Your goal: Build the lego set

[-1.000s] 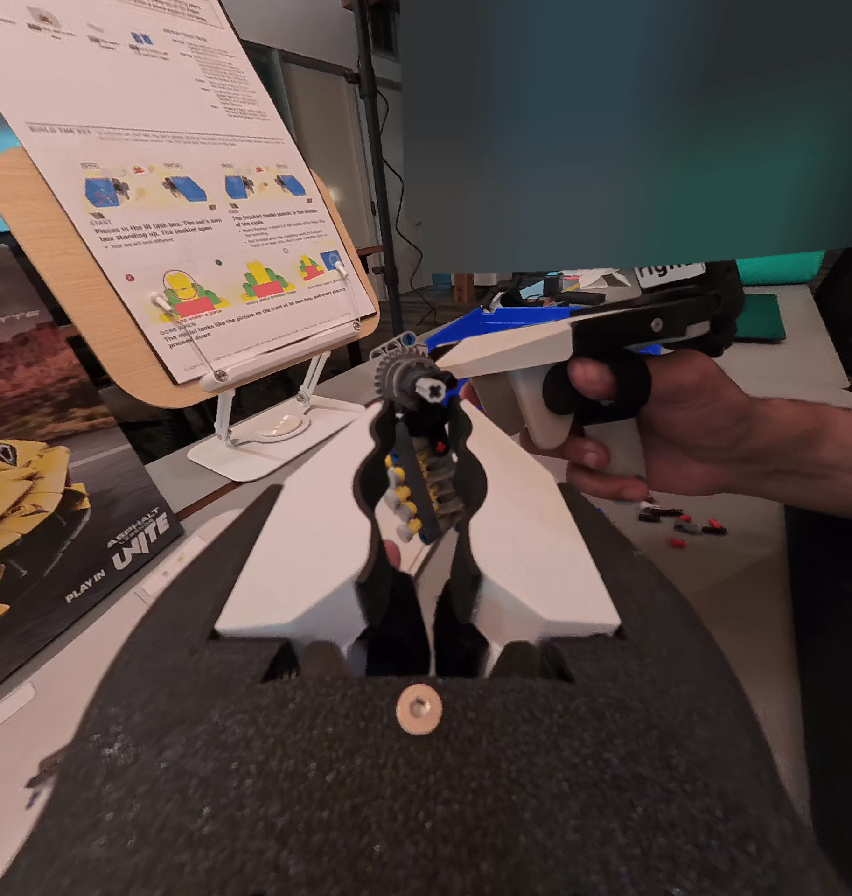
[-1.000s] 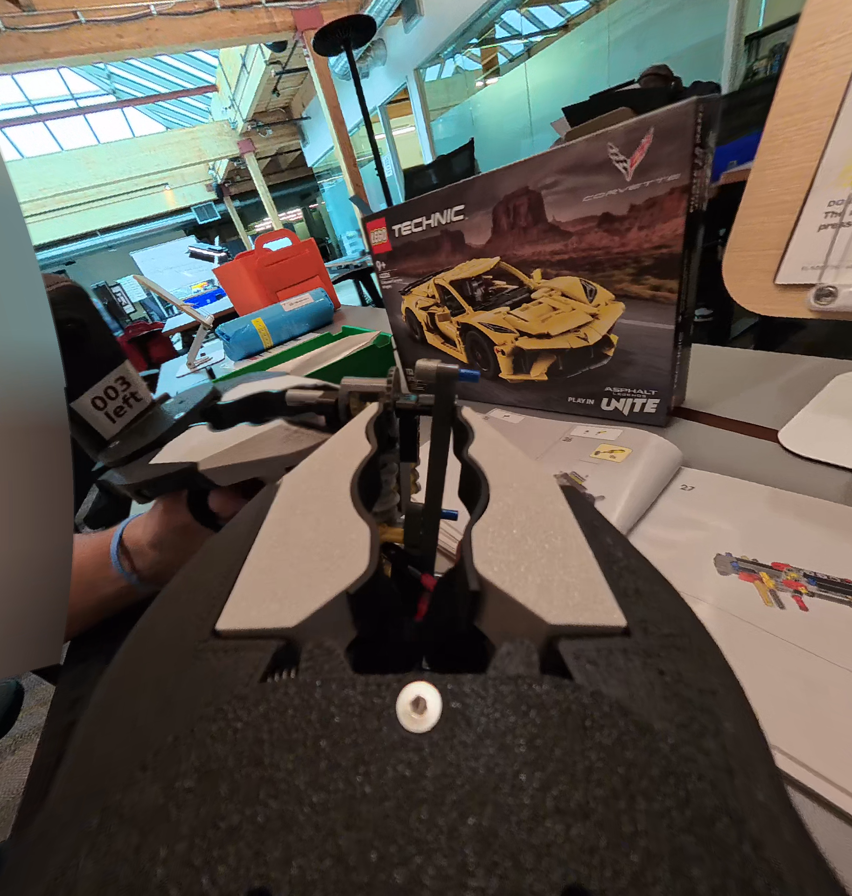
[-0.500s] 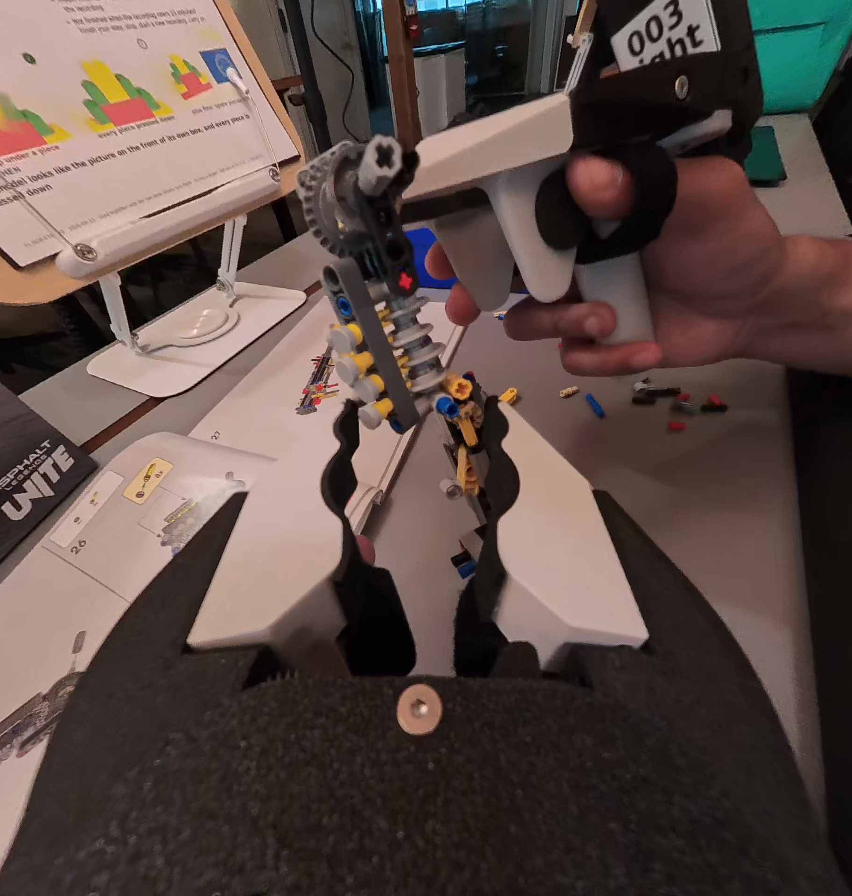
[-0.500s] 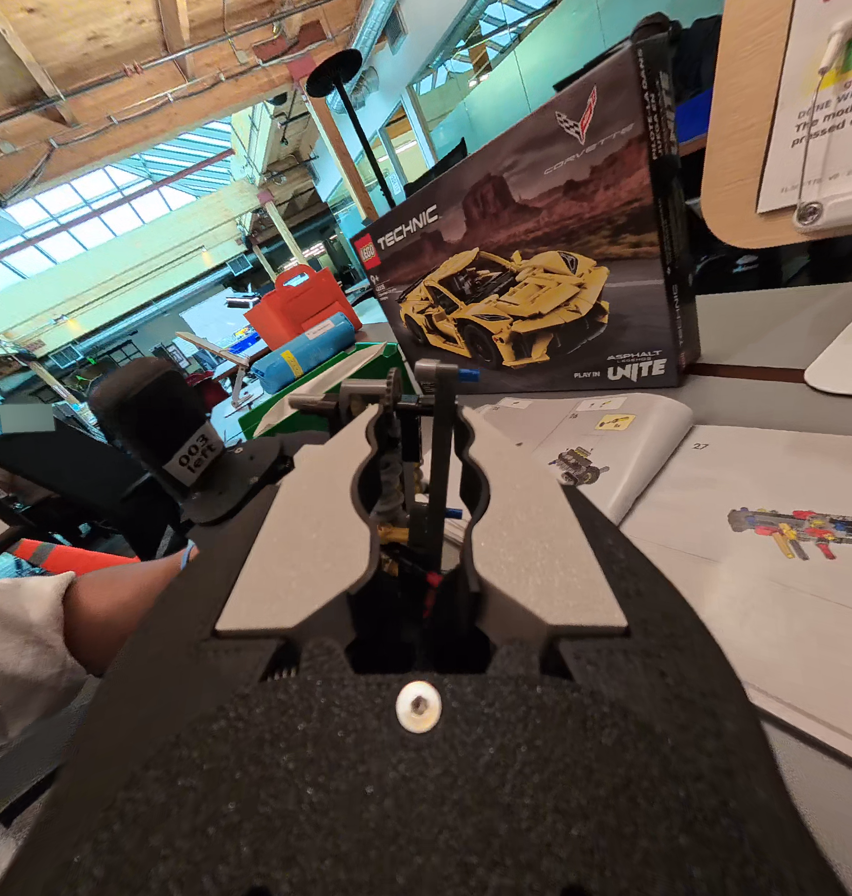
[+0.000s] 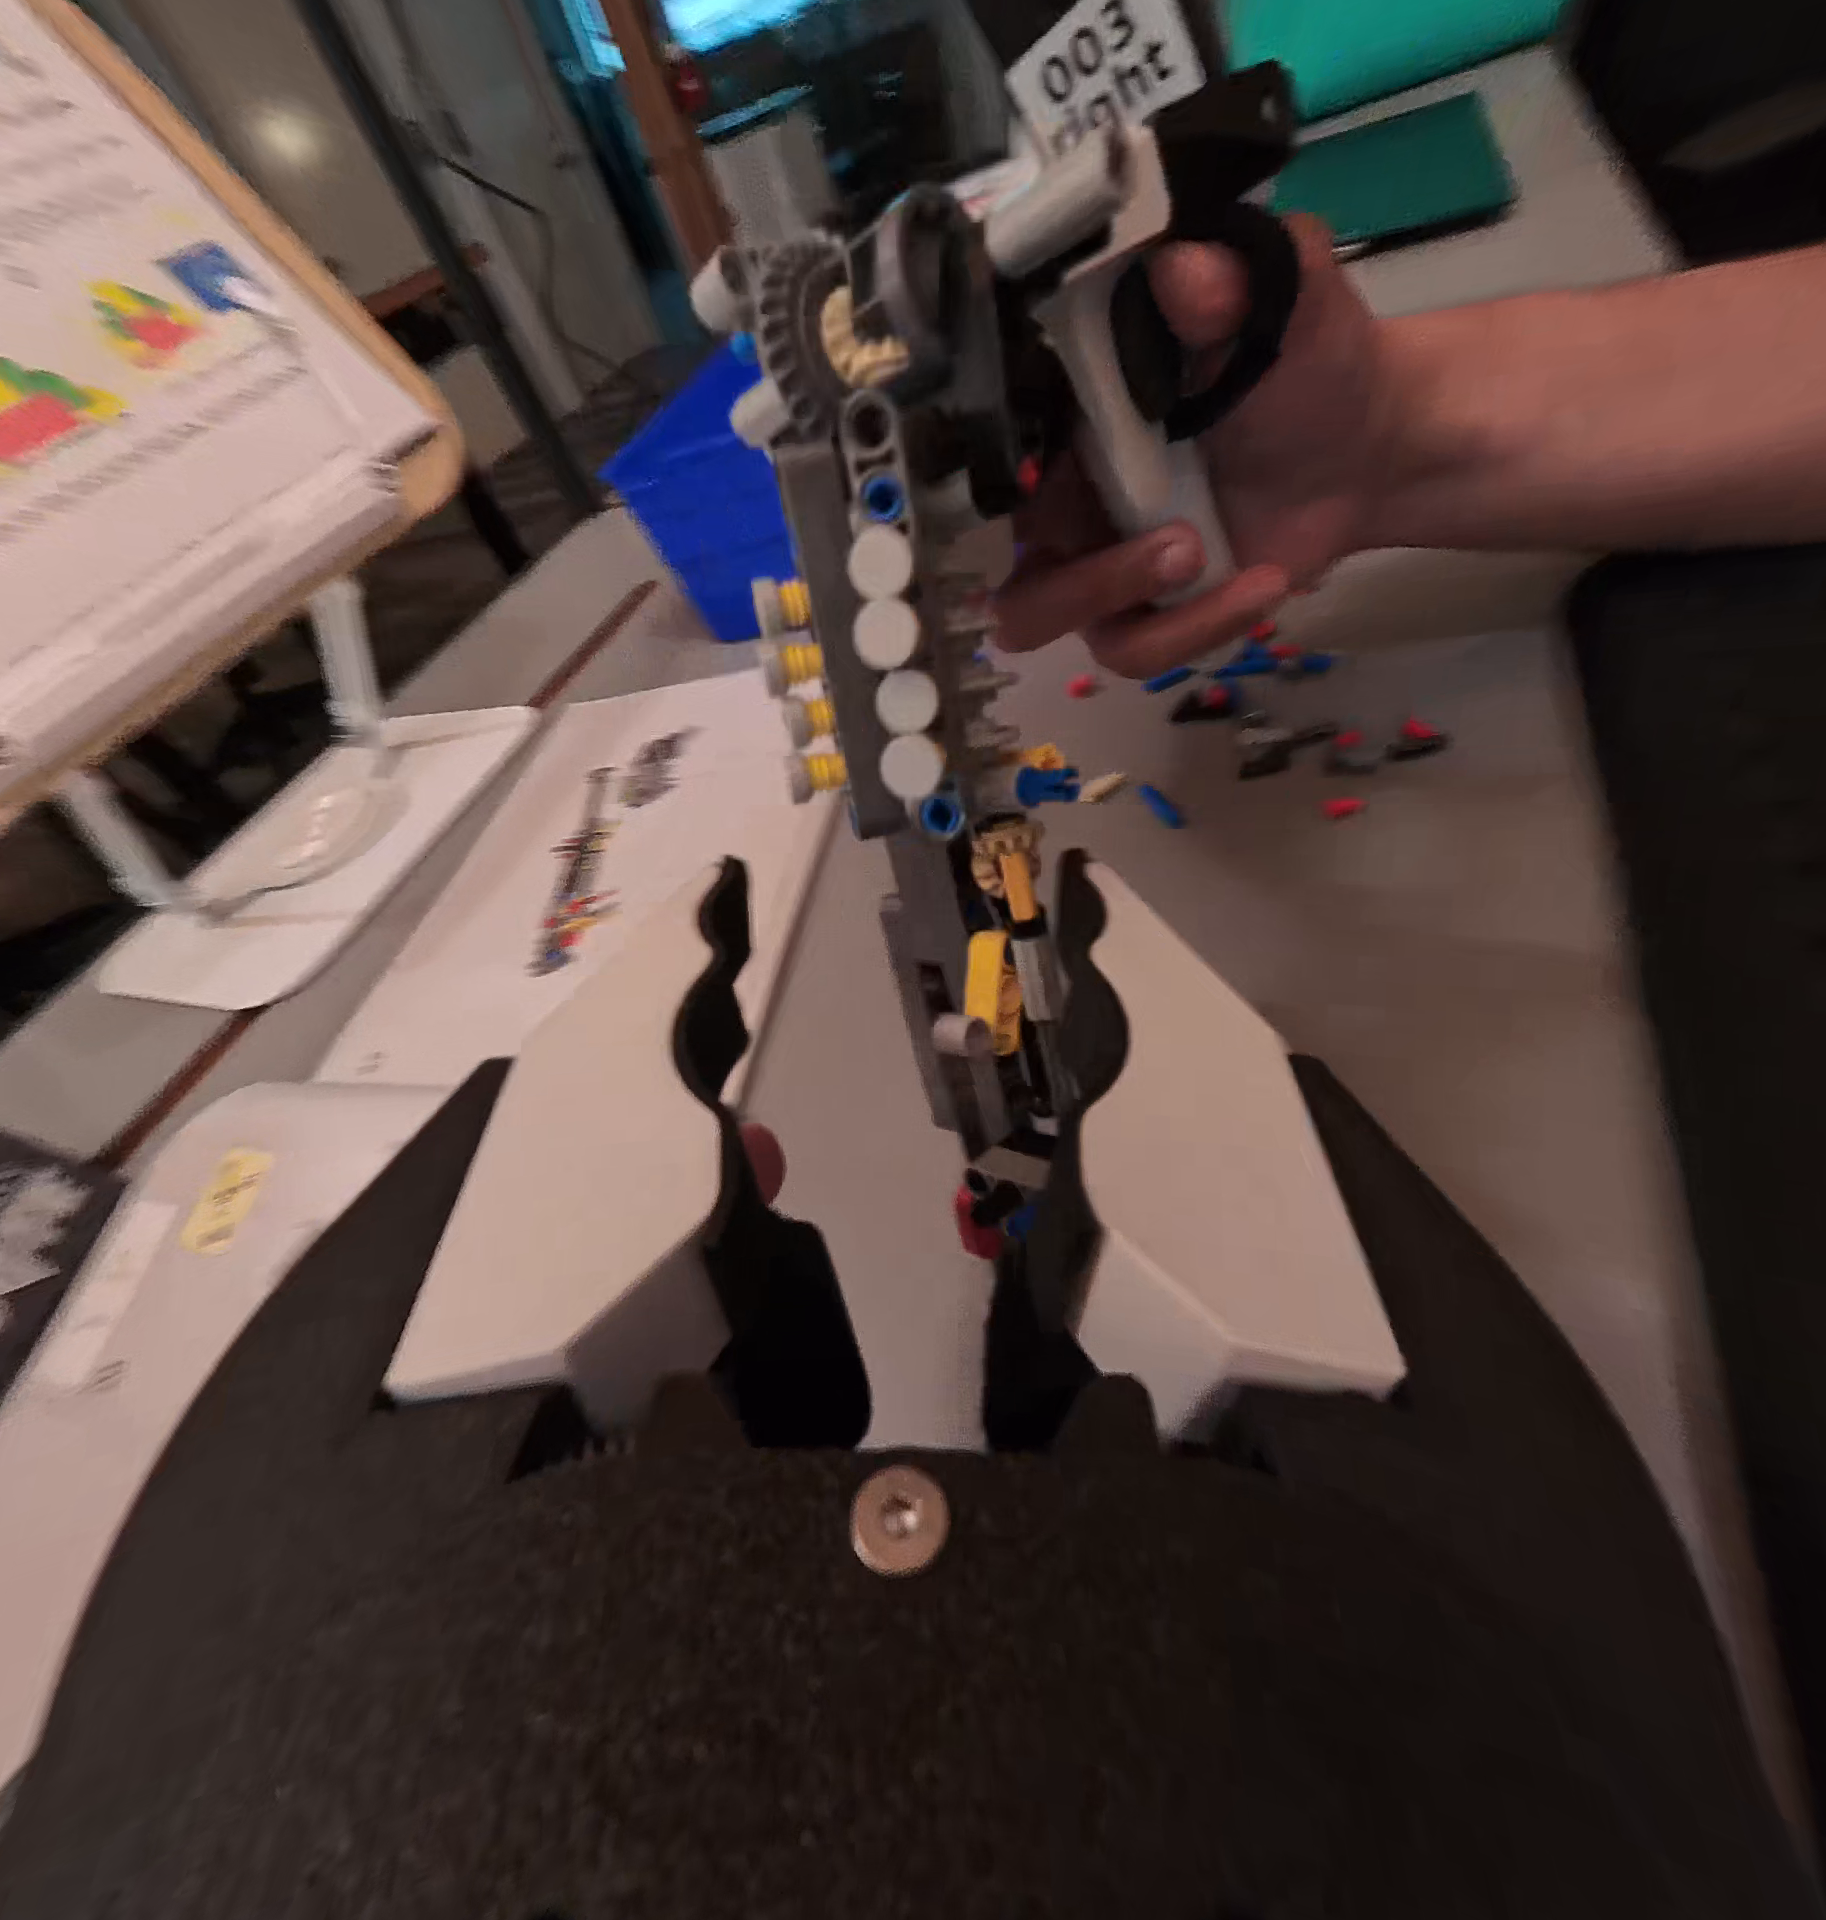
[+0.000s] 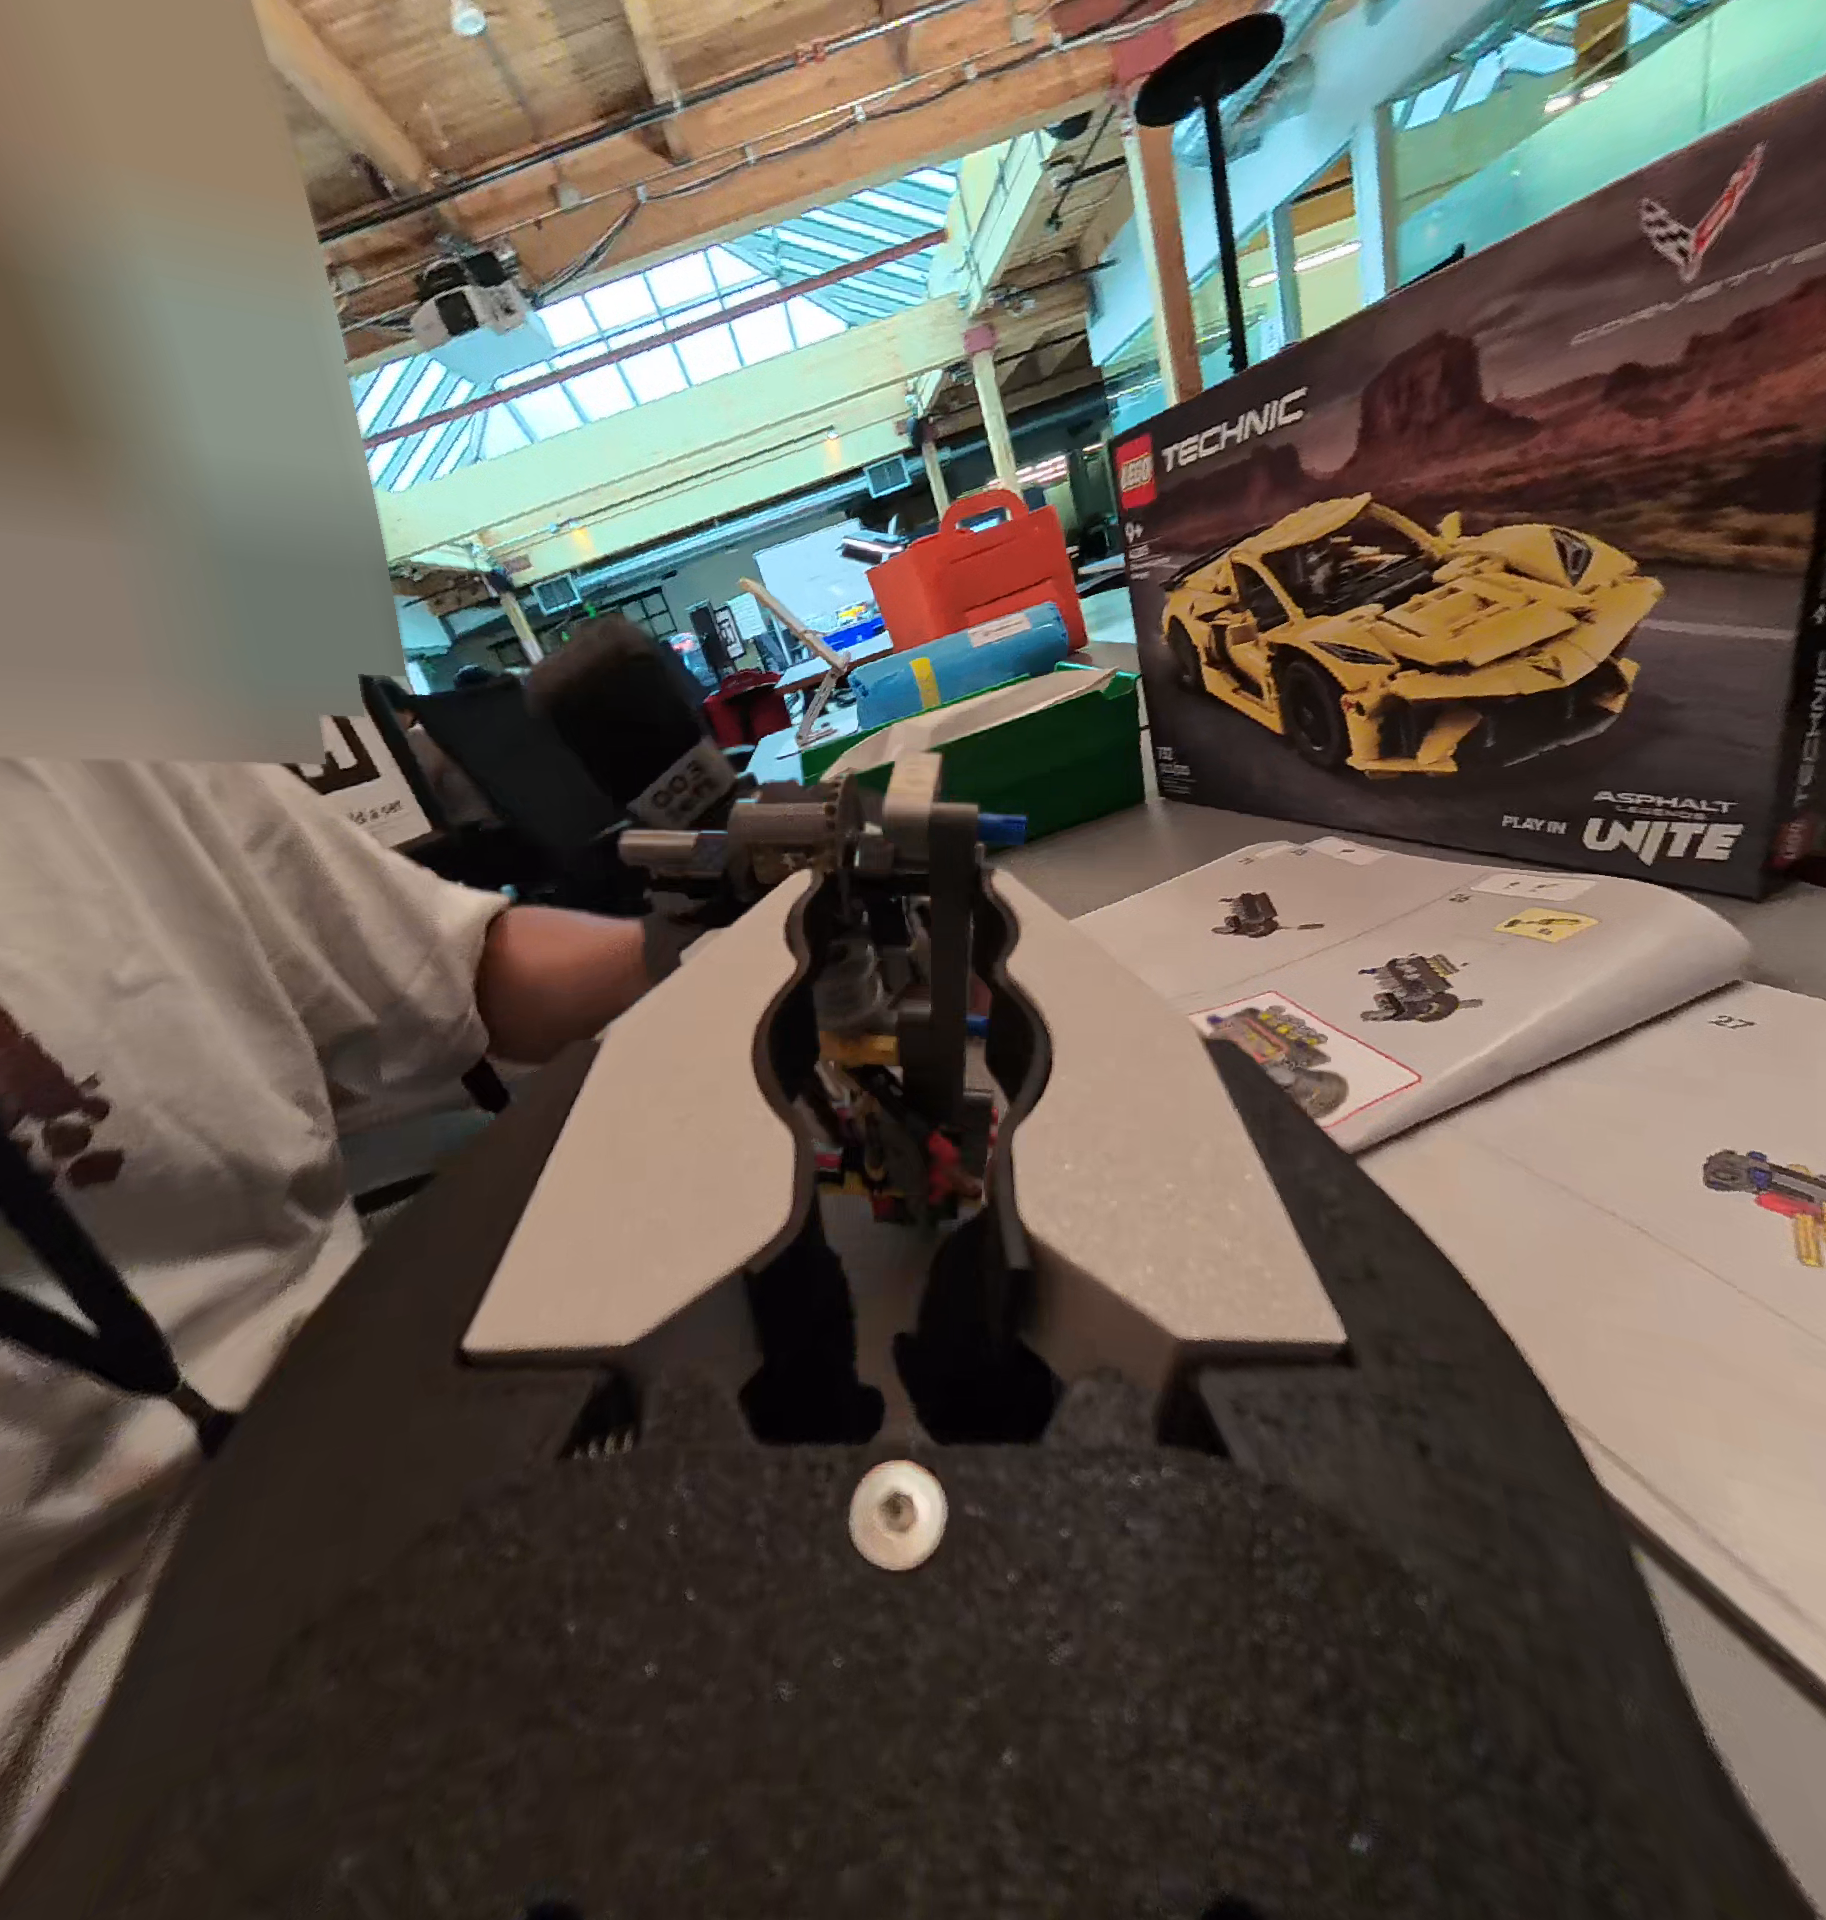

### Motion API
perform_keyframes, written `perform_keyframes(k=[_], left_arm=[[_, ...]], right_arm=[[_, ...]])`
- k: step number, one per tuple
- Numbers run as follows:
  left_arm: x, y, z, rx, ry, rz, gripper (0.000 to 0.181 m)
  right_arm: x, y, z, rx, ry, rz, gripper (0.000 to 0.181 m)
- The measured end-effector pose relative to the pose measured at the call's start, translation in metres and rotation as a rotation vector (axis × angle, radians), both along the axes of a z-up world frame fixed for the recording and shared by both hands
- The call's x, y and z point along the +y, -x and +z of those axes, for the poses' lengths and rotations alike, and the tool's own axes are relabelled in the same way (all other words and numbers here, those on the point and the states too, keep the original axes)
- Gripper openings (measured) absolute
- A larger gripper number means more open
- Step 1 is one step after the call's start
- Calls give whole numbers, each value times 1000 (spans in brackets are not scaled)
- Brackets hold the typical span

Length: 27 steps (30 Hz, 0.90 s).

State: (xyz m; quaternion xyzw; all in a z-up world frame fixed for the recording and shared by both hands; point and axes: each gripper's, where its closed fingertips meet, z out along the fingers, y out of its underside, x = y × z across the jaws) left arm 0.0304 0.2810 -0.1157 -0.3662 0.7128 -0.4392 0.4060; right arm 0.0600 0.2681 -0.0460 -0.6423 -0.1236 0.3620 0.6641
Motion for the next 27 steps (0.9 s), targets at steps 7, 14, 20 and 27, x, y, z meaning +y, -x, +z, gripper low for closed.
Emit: perform_keyframes(k=[7, 14, 20, 27], left_arm=[[-45, 16, -27, 317, 76, -404, 47], [-10, 16, -61, 364, -201, -197, 38], [4, 34, -84, 432, -356, -60, 38], [9, 37, -90, 445, -417, 4, 38]], right_arm=[[-44, 20, -23, -128, 27, 204, 29], [-39, 8, -71, -351, 221, 130, 36], [-36, 7, -71, -462, 353, 31, 54], [-15, 74, -109, -909, 352, 152, 63]])
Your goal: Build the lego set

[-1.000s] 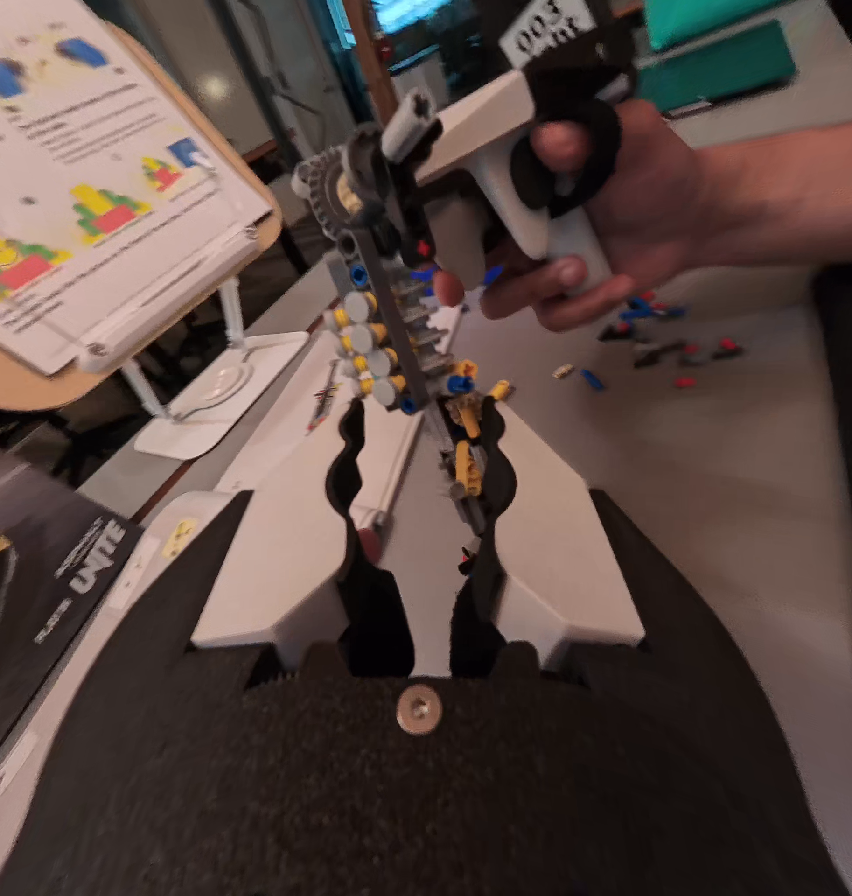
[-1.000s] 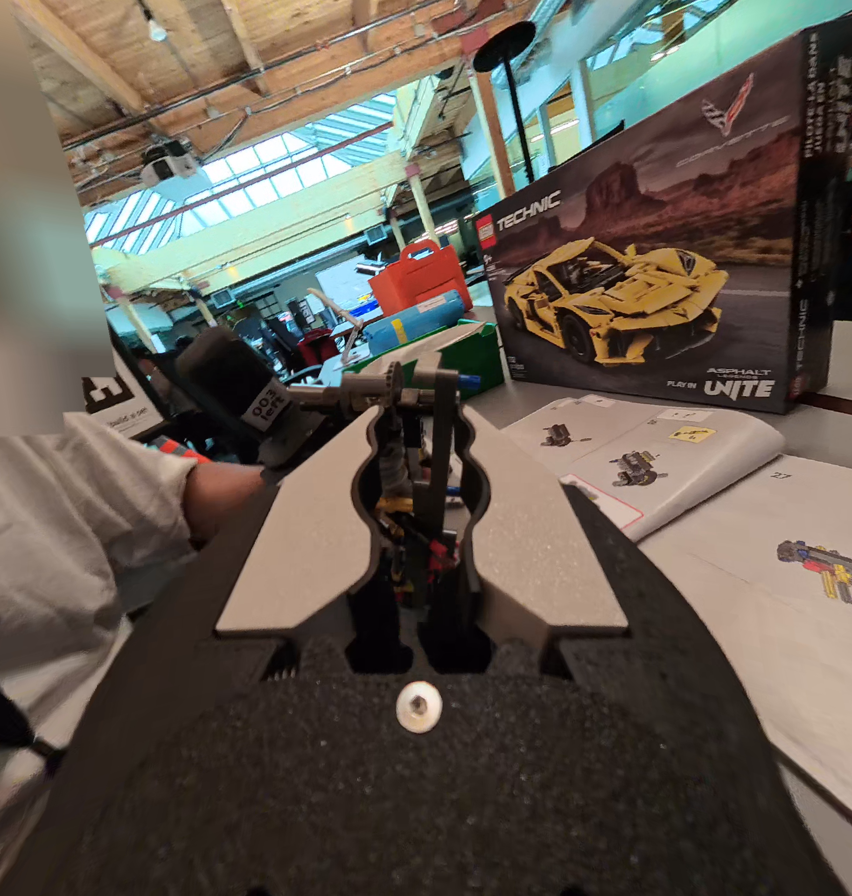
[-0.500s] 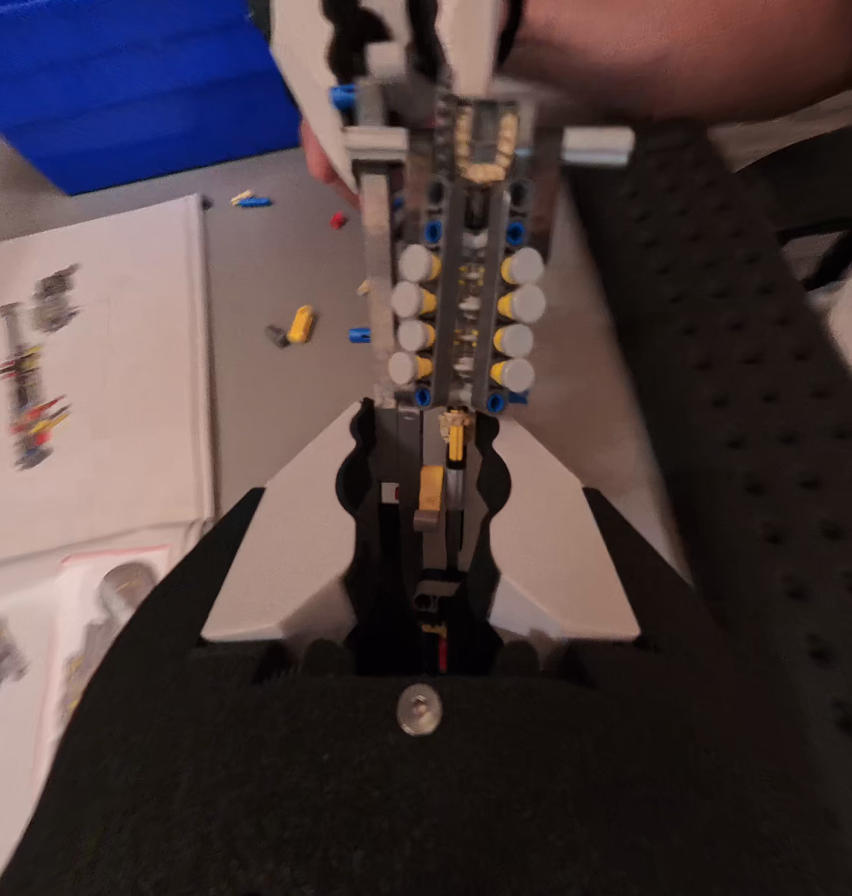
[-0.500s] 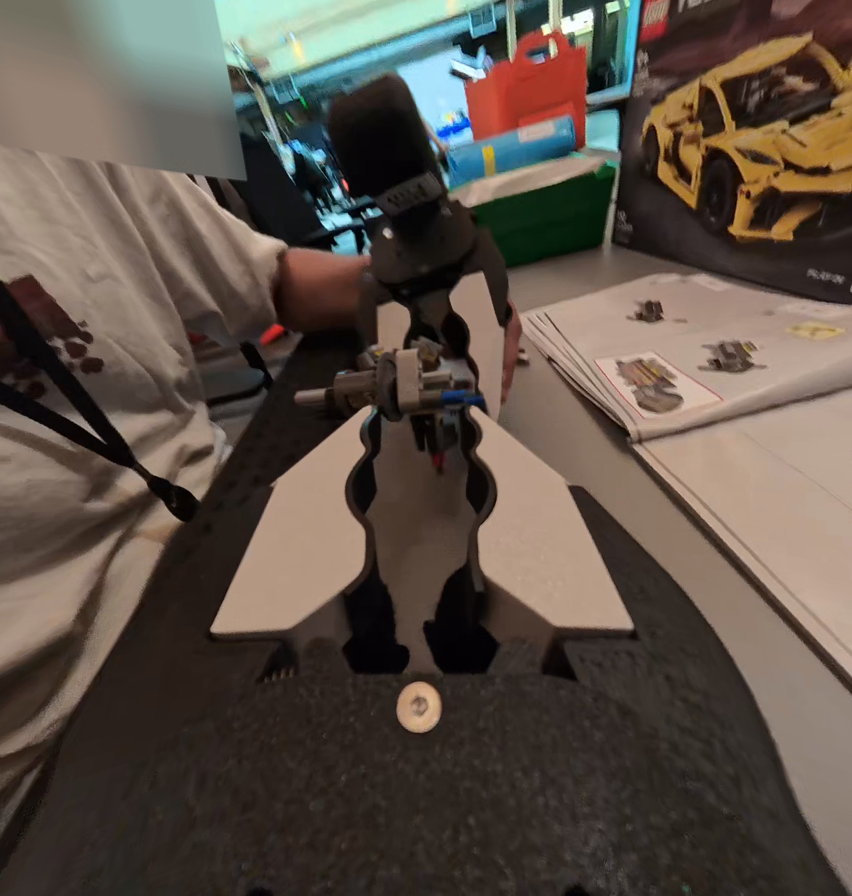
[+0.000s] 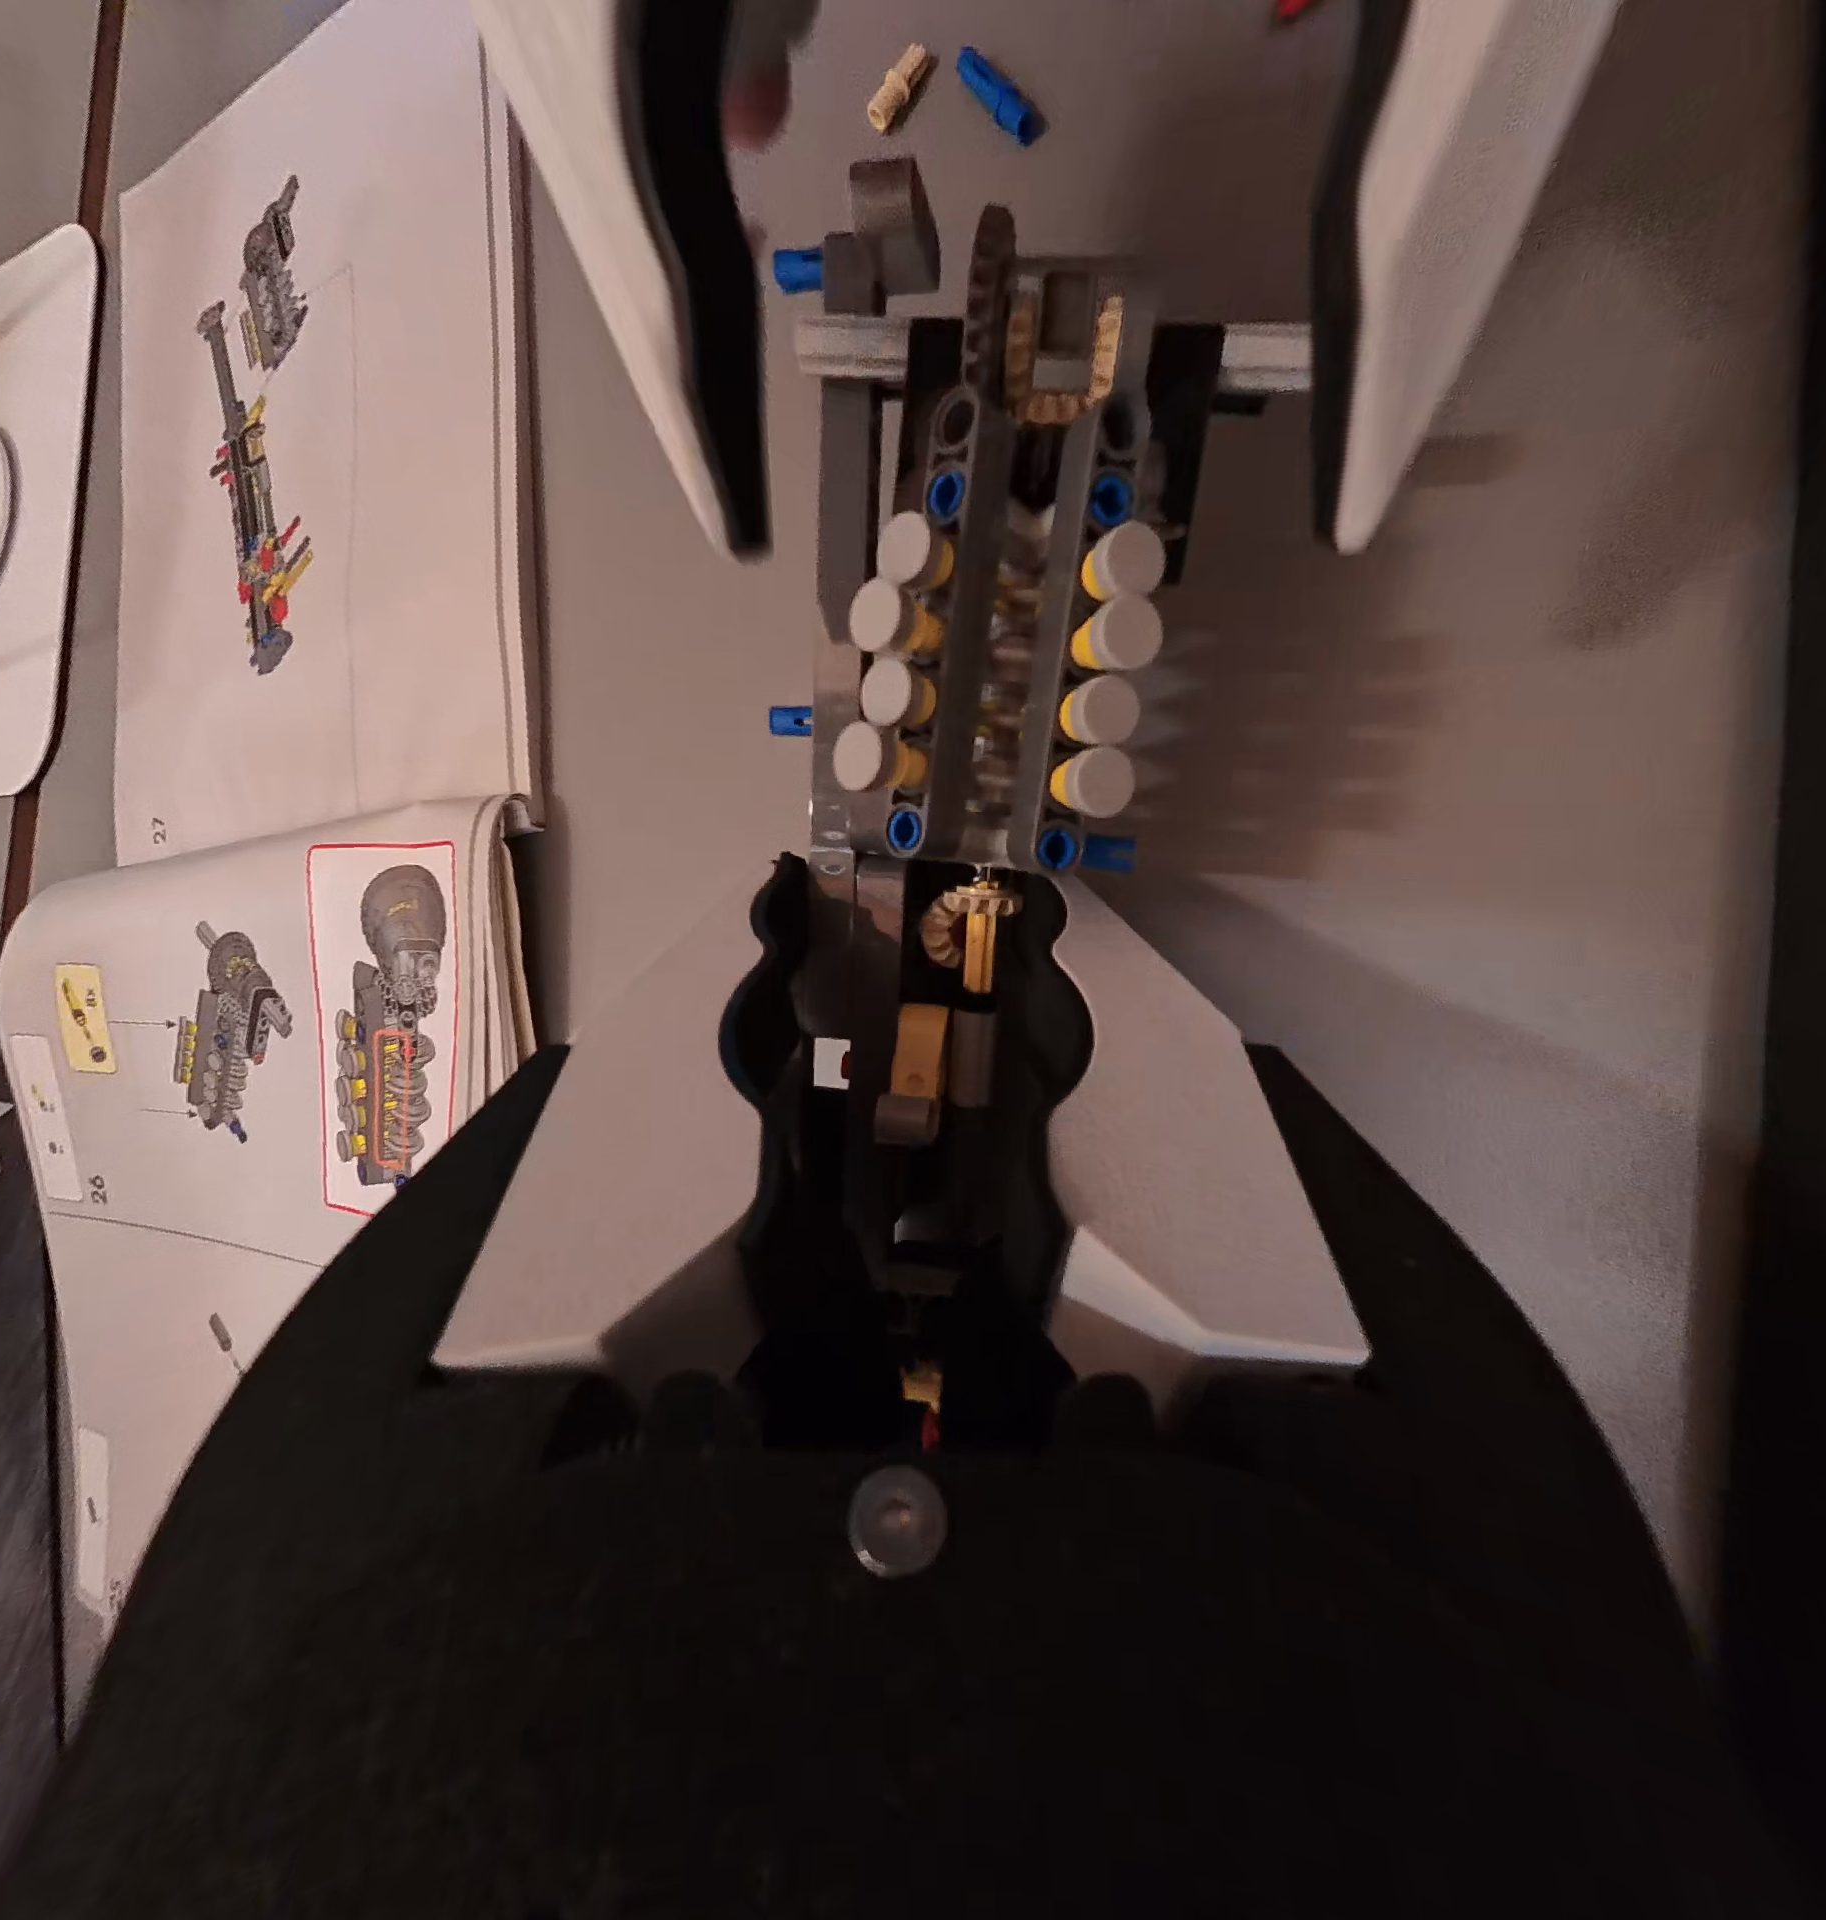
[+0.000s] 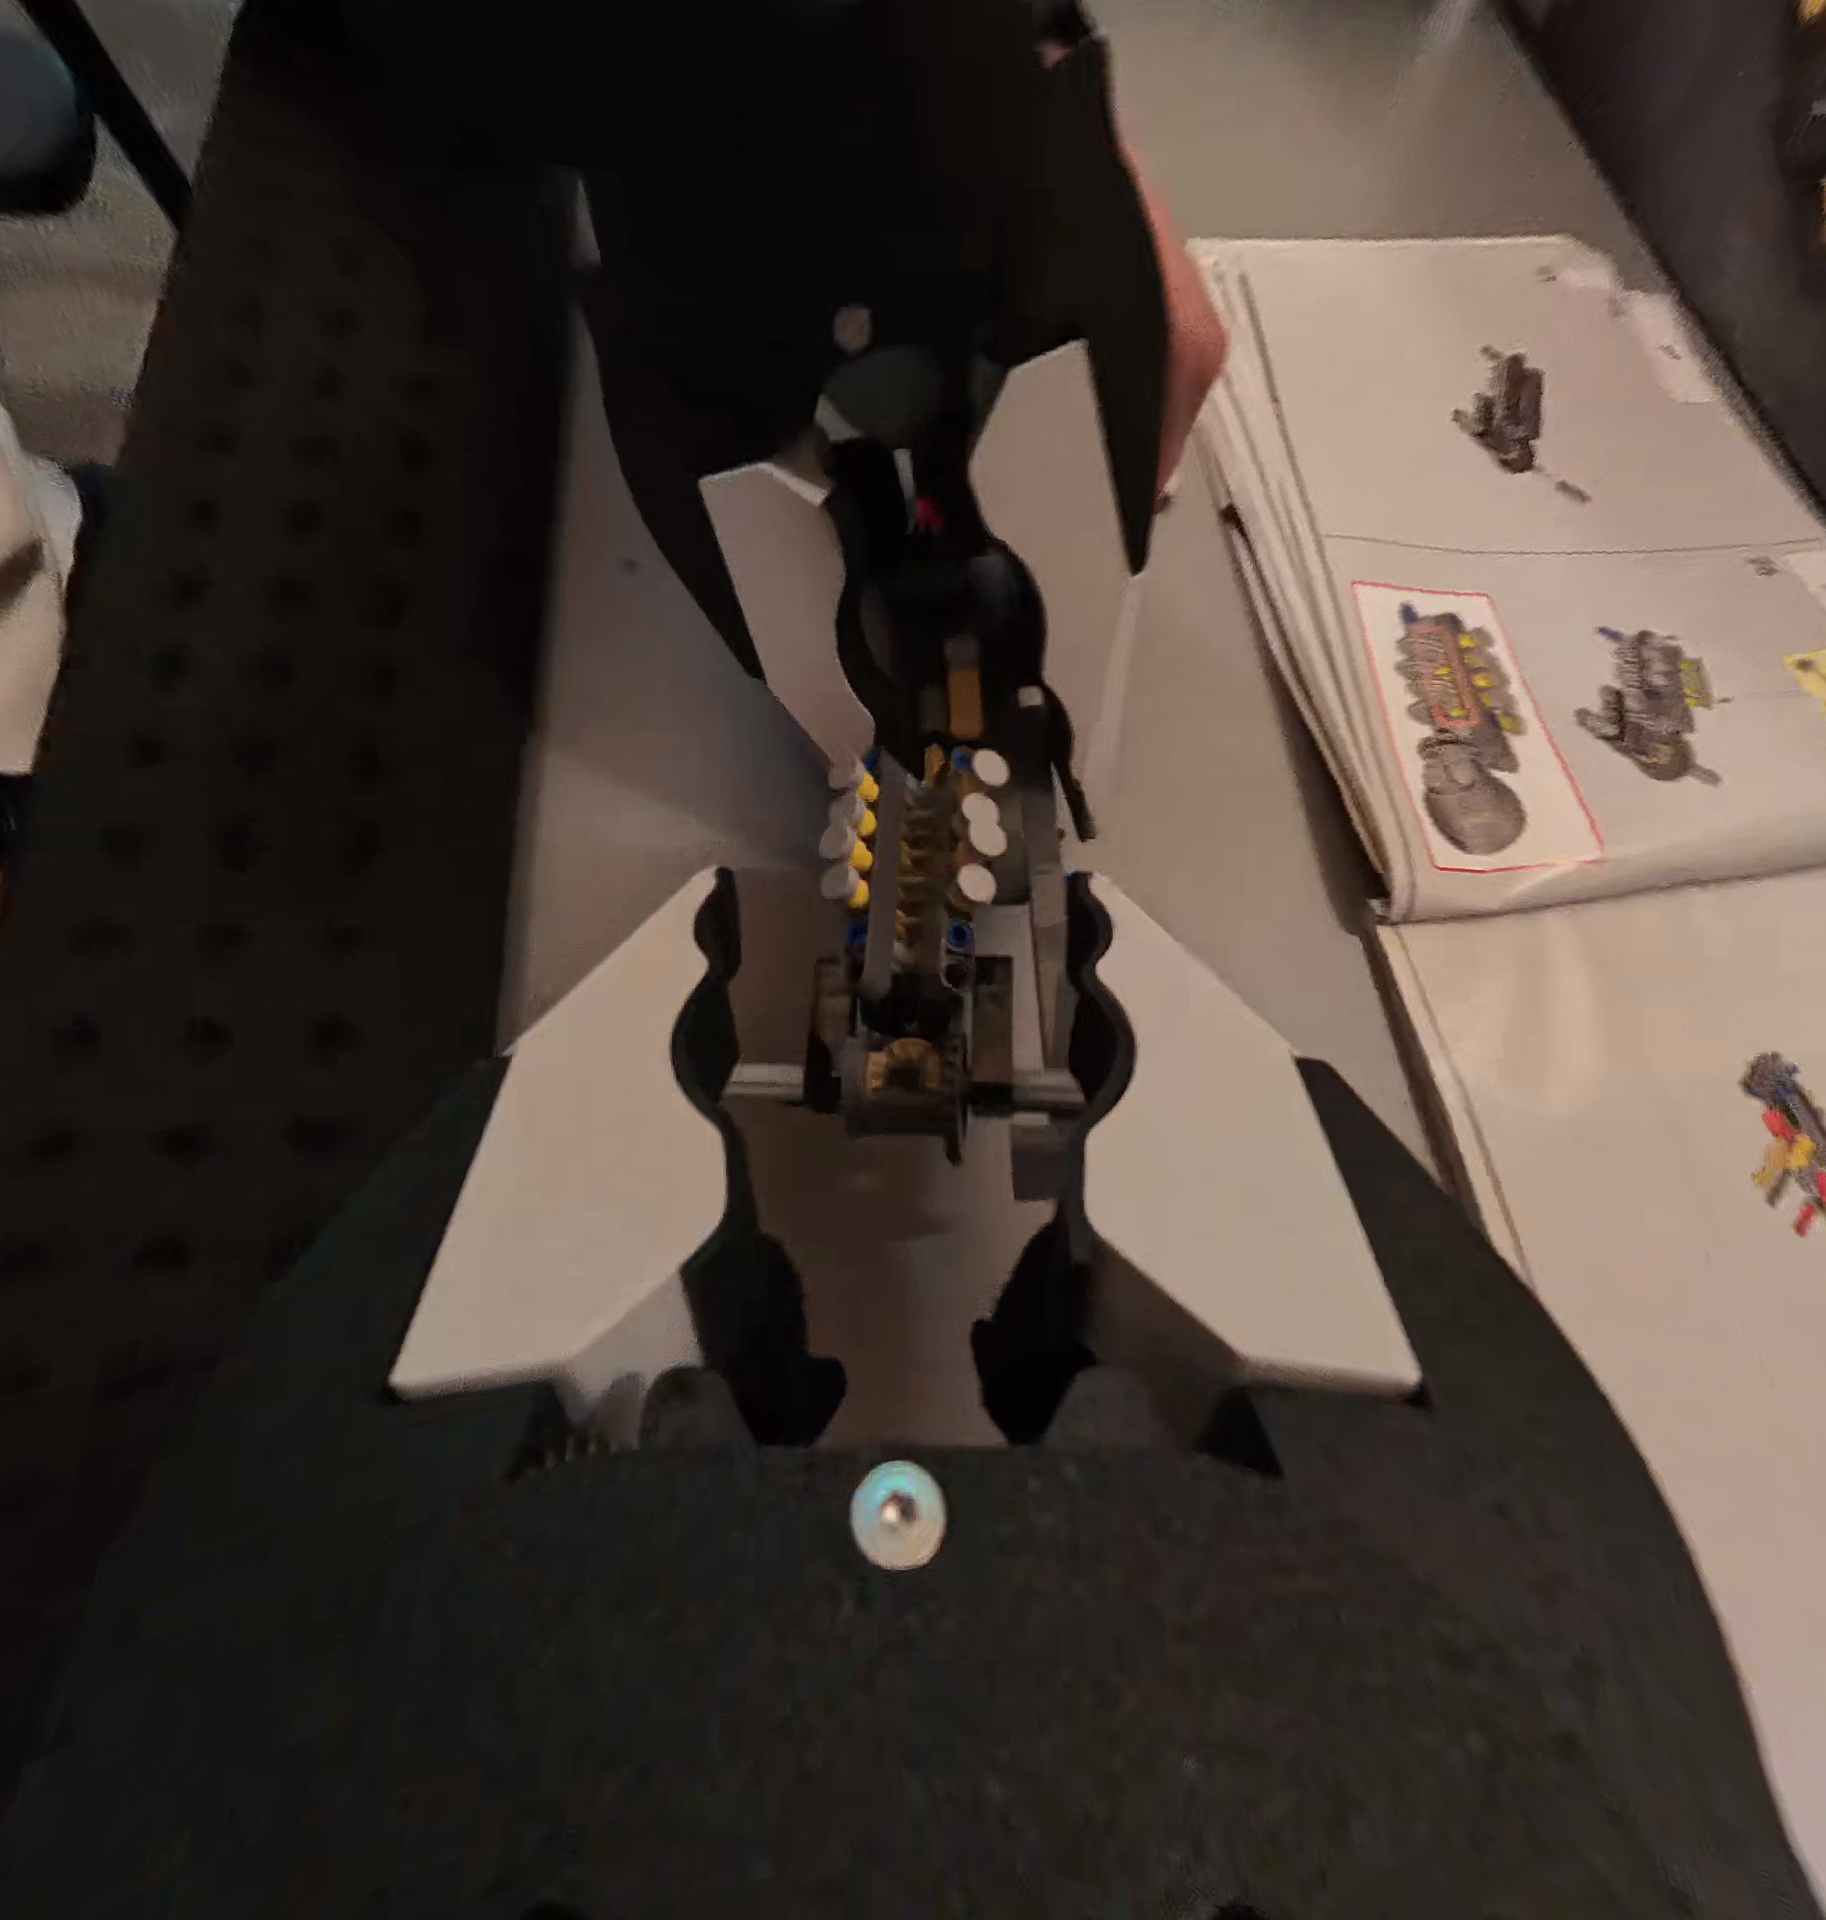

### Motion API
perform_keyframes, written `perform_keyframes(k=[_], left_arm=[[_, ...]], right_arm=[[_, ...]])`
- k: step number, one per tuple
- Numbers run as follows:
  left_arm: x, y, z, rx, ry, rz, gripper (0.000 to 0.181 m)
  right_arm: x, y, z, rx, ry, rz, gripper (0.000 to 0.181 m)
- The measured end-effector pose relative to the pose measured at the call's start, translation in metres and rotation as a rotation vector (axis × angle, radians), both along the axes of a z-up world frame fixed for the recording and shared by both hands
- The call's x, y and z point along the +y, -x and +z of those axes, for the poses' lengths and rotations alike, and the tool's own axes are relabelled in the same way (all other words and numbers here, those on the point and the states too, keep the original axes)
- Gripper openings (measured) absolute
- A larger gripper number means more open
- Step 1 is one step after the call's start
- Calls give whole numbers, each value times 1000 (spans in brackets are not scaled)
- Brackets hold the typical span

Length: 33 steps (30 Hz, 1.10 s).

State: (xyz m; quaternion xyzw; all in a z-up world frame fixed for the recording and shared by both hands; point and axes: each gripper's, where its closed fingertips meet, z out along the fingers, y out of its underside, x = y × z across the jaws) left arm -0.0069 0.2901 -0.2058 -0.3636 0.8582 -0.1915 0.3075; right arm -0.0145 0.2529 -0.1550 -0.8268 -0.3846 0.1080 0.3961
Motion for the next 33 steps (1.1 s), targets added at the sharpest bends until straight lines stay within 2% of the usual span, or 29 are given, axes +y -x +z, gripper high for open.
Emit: perform_keyframes(k=[3, 8, 14, 23, 33], left_arm=[[0, 2, -1, 28, 34, 20, 38], [-3, 5, -1, 15, 47, -21, 37], [-9, 10, 1, 62, 185, -48, 41], [0, 10, -3, 52, 111, -39, 37], [-5, 9, -4, 63, 164, -60, 37]], right_arm=[[6, 4, -16, -57, 30, 32, 60], [11, 0, -28, -137, -14, 65, 34], [5, 0, -35, -17, 44, 120, 34], [10, 2, -39, -24, 6, 126, 34], [2, 3, -43, 6, 63, 177, 31]])
